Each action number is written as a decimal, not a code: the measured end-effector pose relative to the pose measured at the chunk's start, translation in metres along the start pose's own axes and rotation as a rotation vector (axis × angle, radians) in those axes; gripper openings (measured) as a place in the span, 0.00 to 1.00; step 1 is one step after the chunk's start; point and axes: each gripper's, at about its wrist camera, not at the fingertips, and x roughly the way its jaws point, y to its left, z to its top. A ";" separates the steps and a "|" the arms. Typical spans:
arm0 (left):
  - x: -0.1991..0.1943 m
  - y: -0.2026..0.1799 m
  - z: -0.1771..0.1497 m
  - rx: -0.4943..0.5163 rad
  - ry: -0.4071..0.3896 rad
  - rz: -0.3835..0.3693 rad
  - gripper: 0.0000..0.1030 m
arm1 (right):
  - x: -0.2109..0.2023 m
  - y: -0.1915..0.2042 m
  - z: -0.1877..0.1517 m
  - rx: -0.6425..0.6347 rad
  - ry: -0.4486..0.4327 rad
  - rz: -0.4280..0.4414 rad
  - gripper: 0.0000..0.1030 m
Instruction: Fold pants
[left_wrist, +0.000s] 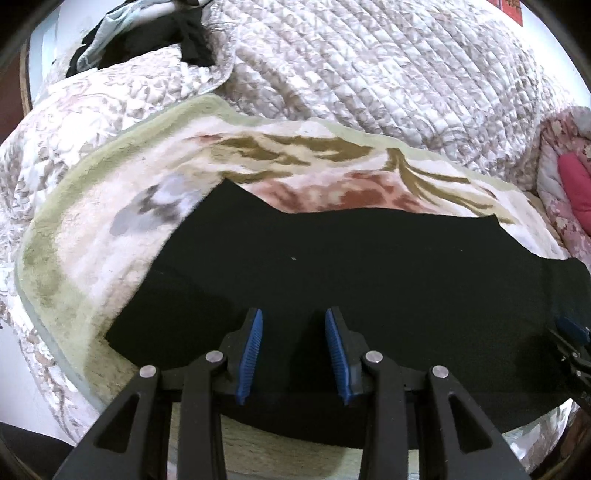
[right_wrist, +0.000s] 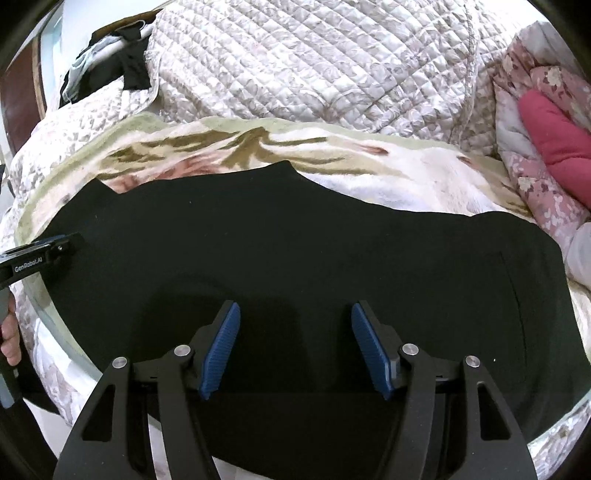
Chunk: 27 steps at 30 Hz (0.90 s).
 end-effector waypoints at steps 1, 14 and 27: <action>-0.001 0.002 0.000 -0.009 0.000 0.003 0.37 | -0.001 0.000 0.000 0.004 0.000 0.003 0.61; -0.036 0.042 -0.031 -0.141 -0.037 -0.046 0.37 | -0.008 0.003 0.002 0.009 -0.024 0.031 0.61; -0.017 0.067 -0.029 -0.275 -0.023 -0.120 0.42 | -0.009 0.011 0.003 -0.007 -0.037 0.055 0.61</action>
